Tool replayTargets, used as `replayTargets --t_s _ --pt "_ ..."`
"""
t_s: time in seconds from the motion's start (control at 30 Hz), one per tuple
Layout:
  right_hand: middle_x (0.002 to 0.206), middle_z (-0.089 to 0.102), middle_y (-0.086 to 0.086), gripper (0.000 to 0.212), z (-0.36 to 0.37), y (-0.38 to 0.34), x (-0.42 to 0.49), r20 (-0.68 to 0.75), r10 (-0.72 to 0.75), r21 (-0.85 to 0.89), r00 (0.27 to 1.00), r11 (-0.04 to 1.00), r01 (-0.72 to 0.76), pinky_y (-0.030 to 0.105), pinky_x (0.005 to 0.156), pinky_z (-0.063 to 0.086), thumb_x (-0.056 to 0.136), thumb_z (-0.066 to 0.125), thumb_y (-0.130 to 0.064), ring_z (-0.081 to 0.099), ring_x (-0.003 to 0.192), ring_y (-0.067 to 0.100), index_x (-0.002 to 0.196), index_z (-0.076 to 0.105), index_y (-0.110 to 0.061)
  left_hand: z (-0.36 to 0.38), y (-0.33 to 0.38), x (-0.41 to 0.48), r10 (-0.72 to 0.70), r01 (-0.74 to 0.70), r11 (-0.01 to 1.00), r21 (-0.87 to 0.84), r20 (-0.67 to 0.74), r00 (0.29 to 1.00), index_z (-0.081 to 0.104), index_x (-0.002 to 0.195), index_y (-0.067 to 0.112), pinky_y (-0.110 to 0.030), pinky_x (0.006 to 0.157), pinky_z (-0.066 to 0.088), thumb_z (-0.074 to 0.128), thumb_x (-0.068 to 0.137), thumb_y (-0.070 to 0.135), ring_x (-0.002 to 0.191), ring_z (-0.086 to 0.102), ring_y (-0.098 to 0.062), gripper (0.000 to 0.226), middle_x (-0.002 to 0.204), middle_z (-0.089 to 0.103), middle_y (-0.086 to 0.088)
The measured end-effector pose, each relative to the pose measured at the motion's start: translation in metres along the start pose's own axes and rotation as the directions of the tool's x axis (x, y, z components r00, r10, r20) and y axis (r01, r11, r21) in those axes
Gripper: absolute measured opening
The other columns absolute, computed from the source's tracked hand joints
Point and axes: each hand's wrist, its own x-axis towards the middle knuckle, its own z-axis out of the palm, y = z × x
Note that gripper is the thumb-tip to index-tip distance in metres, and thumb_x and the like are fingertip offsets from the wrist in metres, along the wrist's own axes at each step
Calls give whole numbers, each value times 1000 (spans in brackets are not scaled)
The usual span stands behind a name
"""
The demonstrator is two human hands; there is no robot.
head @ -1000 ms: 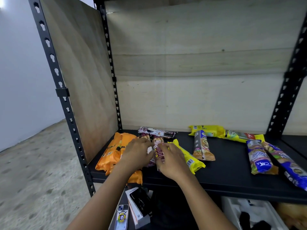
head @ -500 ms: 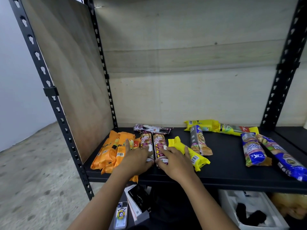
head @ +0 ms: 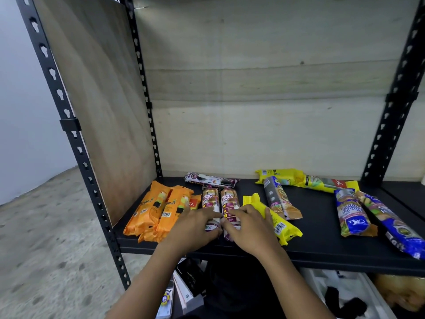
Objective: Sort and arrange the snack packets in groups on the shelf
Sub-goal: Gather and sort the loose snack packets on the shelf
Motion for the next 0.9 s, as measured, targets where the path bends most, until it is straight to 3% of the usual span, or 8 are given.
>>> replayTargets --t_s 0.1,0.27,0.47,0.6,0.77,0.9 --pt "120 58 -6 49 -6 -4 26 -76 -2 16 997 1000 3 44 102 36 93 40 -63 55 117 16 125 65 -34 -1 0 3 -24 21 998 -58 -44 999 55 135 35 -39 108 42 54 88 53 128 51 -15 49 142 54 6" --pt "120 58 4 40 -13 -1 87 -22 -27 67 999 997 28 42 92 48 94 50 -48 58 111 24 122 65 -24 -4 3 22 -68 66 997 -39 -33 997 54 136 27 -42 102 47 53 92 54 130 51 -20 52 144 52 1" --pt "121 57 8 42 3 8 132 74 -38 73 997 997 33 40 88 50 93 55 -43 57 113 28 127 62 -19 6 4 52 -114 113 993 -37 -31 993 53 139 23 -44 99 48 52 94 53 130 48 -24 54 147 47 -4" --pt "120 55 9 39 18 12 156 133 -54 75 990 996 44 41 90 50 92 58 -40 56 114 29 126 63 -22 15 3 68 -148 148 989 -11 -14 989 48 143 23 -48 105 44 52 93 53 139 38 -27 58 154 37 -8" --pt "125 55 14 39 33 11 186 227 -67 46 972 997 58 43 93 49 92 59 -35 54 116 32 128 59 -21 22 -1 72 -147 146 989 -12 -43 988 52 140 21 -44 110 40 53 93 57 140 36 -26 60 155 36 -8" --pt "112 65 8 25 40 10 201 257 -49 26 965 999 44 42 83 52 88 64 -36 59 102 28 111 60 -26 19 -3 74 -146 146 989 1 -19 989 54 140 22 -43 110 40 53 92 58 140 37 -27 60 155 35 -8"
